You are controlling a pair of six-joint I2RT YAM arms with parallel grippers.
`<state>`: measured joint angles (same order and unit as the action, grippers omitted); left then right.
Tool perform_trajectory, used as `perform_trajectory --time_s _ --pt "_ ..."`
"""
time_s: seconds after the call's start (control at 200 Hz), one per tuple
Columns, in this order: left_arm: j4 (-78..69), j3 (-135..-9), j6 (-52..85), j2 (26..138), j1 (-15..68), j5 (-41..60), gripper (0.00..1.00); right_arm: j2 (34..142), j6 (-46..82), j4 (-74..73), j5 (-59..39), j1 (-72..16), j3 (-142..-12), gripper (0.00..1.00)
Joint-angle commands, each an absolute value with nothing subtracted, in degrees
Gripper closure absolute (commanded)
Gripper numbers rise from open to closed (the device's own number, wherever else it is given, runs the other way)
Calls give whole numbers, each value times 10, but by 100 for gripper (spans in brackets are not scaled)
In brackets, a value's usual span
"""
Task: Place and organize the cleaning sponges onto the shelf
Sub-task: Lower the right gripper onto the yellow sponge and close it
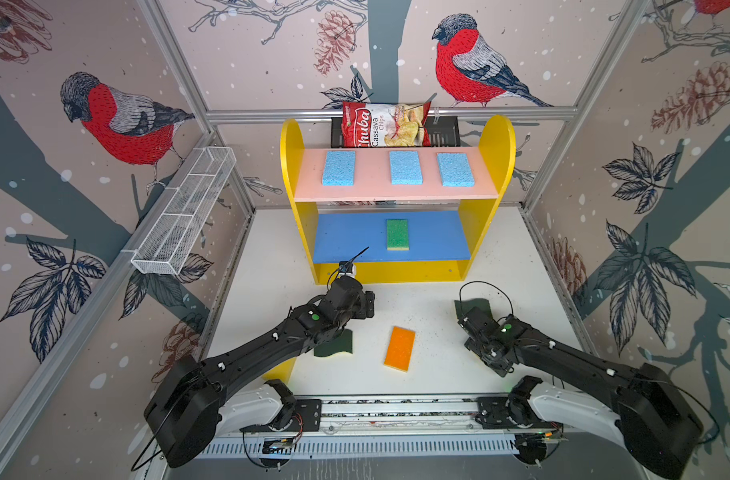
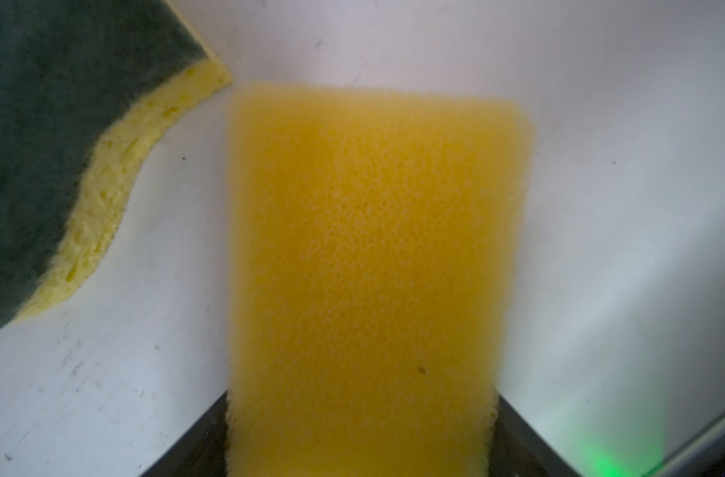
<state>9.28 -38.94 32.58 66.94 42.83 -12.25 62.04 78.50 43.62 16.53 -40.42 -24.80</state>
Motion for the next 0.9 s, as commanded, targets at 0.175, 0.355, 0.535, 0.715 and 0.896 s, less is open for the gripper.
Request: perform_trajectory --time_s 0.175,0.355,0.535,0.715,0.896 --pt "91 -401 321 665 427 -133 14 613 789 422 133 -413 -226 29" --pt "106 -409 316 652 427 -146 14 618 795 432 142 -447 -235 32" --pt "116 -420 308 642 427 -158 14 621 821 453 155 -488 -253 34" --pt "122 -430 303 639 427 -164 14 617 845 491 187 -532 -289 34" --pt "130 -439 301 638 426 -178 14 618 847 525 224 -564 -333 36"
